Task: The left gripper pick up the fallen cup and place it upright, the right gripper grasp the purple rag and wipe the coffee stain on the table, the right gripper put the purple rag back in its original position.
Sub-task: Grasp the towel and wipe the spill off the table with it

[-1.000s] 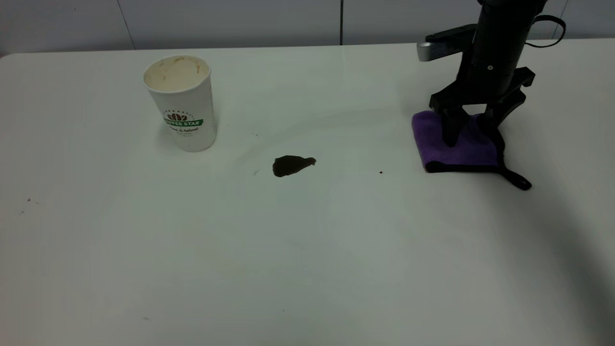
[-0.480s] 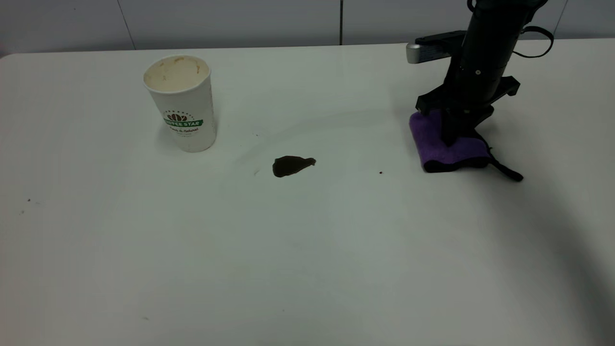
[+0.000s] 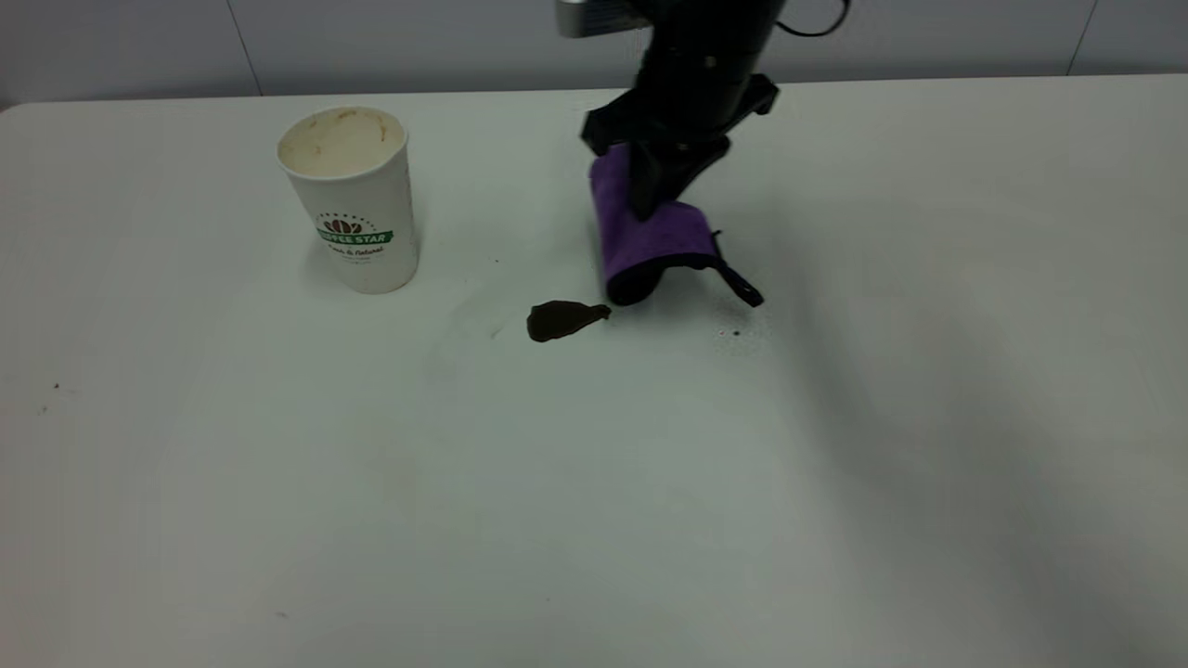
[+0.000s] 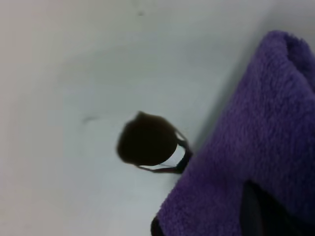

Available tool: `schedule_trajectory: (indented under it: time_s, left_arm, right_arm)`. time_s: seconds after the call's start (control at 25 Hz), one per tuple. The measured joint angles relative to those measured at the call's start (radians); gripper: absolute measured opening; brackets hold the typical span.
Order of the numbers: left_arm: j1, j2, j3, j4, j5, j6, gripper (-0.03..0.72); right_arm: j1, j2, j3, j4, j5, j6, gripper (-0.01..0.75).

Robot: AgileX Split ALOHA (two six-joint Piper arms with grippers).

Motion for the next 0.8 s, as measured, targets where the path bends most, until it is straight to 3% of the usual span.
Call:
schedule_trajectory:
  time_s: [0.24,0.48,0.8]
  left_arm:
    - [0.0,0.0,0.0,0.0,0.0,0.0,0.24]
    - [0.0,0.0,0.0,0.0,0.0,0.0,0.24]
    - [0.0,0.0,0.0,0.001,0.0,0.0,0.24]
  right_arm:
    - [0.075,0.016,-0.001,-0.041,-0.017,0.057,0.082]
    - [0.043,0.088,-0.001,-0.064,-0.021,0.117,0.082]
    - [0.029,0.155,-0.012,0.199,-0.079,0.034,0.082]
